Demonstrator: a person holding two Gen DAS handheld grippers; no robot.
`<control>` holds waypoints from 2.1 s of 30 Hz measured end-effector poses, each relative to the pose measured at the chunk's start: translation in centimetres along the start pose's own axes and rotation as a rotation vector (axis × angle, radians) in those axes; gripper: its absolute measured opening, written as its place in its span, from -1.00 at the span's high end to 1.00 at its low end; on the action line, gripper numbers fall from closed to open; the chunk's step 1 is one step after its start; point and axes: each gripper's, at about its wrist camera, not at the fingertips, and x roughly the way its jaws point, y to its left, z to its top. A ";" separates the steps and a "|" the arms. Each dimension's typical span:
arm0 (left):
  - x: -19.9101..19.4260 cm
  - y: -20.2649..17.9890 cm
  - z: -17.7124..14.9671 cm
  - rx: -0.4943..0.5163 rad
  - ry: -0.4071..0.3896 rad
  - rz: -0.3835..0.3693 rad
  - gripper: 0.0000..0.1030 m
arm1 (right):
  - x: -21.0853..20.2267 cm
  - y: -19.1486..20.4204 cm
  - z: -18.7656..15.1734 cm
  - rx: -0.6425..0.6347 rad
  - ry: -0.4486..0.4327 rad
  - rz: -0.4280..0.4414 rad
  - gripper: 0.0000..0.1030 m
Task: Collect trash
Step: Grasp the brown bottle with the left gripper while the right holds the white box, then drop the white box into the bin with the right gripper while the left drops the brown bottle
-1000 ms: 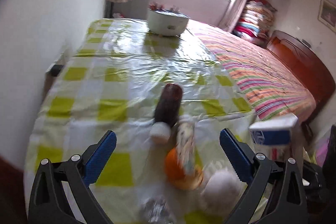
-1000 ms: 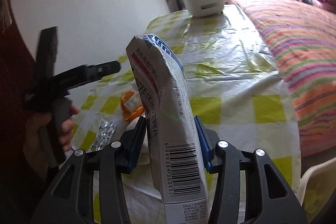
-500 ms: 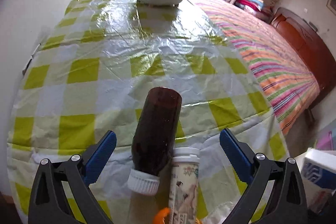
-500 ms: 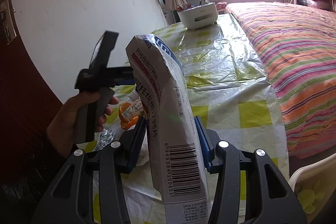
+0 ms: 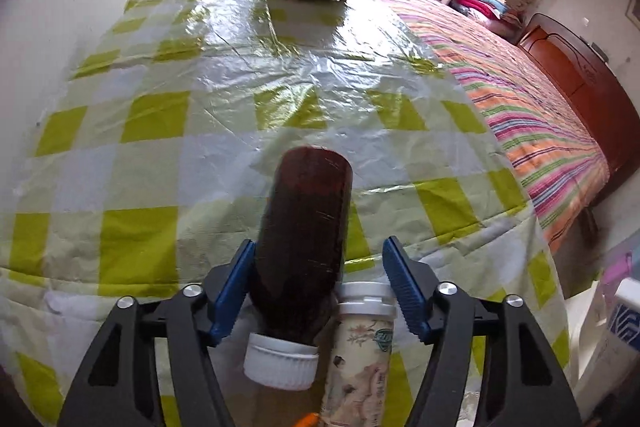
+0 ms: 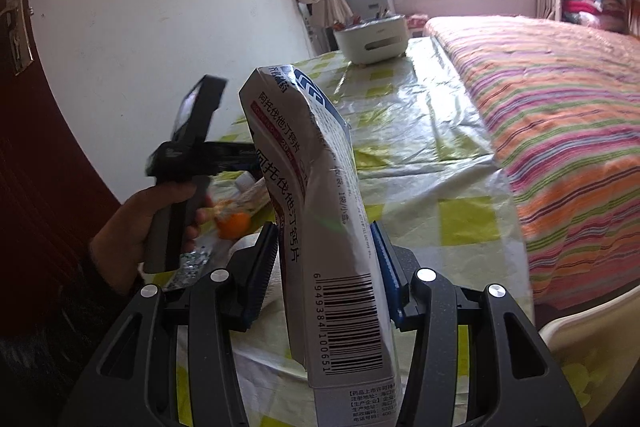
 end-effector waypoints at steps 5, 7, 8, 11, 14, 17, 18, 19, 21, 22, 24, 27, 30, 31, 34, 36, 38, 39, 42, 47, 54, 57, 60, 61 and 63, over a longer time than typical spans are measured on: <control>-1.2 -0.4 -1.2 0.056 -0.006 0.022 0.13 | -1.5 -1.5 -0.1 0.017 -0.031 -0.028 0.10; -1.6 -0.6 -1.8 0.065 -0.005 0.039 0.13 | -2.2 -2.2 -0.1 0.025 -0.042 -0.041 0.10; -2.2 -0.7 -2.3 0.067 -0.012 0.043 0.13 | -2.5 -2.5 -0.1 0.027 -0.049 -0.049 0.10; -4.0 -0.9 -3.5 0.076 -0.040 0.044 0.13 | -3.7 -3.3 -0.3 0.035 -0.068 -0.062 0.10; -6.0 -1.2 -5.1 0.071 -0.074 0.033 0.13 | -4.7 -3.9 -0.6 0.044 -0.085 -0.073 0.10; -8.2 -1.5 -6.4 0.049 -0.112 0.017 0.13 | -5.3 -4.7 -1.2 0.053 -0.094 -0.087 0.10; -8.7 -1.7 -6.7 0.046 -0.124 0.010 0.13 | -5.6 -4.9 -1.3 0.055 -0.097 -0.094 0.10; -9.3 -2.0 -7.1 0.045 -0.137 0.005 0.13 | -5.8 -5.2 -1.5 0.058 -0.100 -0.101 0.10; -10.6 -2.9 -7.7 0.058 -0.165 -0.001 0.13 | -6.2 -5.9 -1.9 0.070 -0.107 -0.112 0.10; -11.2 -3.4 -8.0 0.063 -0.178 -0.006 0.13 | -6.4 -6.2 -2.1 0.076 -0.110 -0.117 0.10; -12.3 -4.3 -8.7 0.074 -0.200 -0.020 0.14 | -6.8 -6.9 -2.4 0.086 -0.115 -0.129 0.10; -13.1 -5.9 -9.4 0.094 -0.212 -0.052 0.14 | -7.2 -7.7 -2.8 0.097 -0.120 -0.146 0.10; -13.3 -7.9 -10.2 0.130 -0.209 -0.094 0.14 | -7.6 -8.6 -3.3 0.111 -0.121 -0.158 0.10; -13.3 -8.7 -10.5 0.143 -0.204 -0.112 0.14 | -7.7 -8.9 -3.5 0.113 -0.120 -0.163 0.10; -13.1 -10.9 -11.1 0.184 -0.198 -0.138 0.16 | -8.1 -9.0 -3.9 0.117 -0.122 -0.178 0.10; -12.8 -12.1 -11.4 0.205 -0.191 -0.154 0.17 | -8.5 -9.2 -4.0 0.122 -0.126 -0.184 0.10; -12.4 -13.5 -11.7 0.231 -0.181 -0.171 0.18 | -8.8 -9.6 -4.2 0.125 -0.127 -0.192 0.10; -12.3 -14.0 -11.9 0.238 -0.179 -0.177 0.18 | -8.9 -9.8 -4.3 0.127 -0.128 -0.198 0.10; -11.9 -15.7 -12.3 0.264 -0.171 -0.196 0.18 | -9.4 -10.5 -4.6 0.137 -0.132 -0.209 0.10; -12.1 -18.6 -12.7 0.306 -0.171 -0.224 0.18 | -10.7 -11.8 -5.1 0.155 -0.149 -0.235 0.10; -12.0 -22.7 -13.8 0.369 -0.160 -0.249 0.18 | -12.2 -13.6 -6.2 0.191 -0.156 -0.265 0.10; -11.8 -24.3 -14.3 0.398 -0.150 -0.257 0.18 | -12.9 -14.6 -6.8 0.206 -0.155 -0.293 0.10; -11.5 -25.8 -14.9 0.427 -0.135 -0.262 0.18 | -13.6 -15.8 -7.6 0.235 -0.158 -0.316 0.10; -11.4 -26.2 -15.1 0.433 -0.133 -0.262 0.18 | -13.9 -16.2 -7.8 0.243 -0.159 -0.326 0.10; -11.3 -27.2 -15.5 0.454 -0.129 -0.264 0.18 | -14.4 -16.9 -8.2 0.257 -0.164 -0.350 0.10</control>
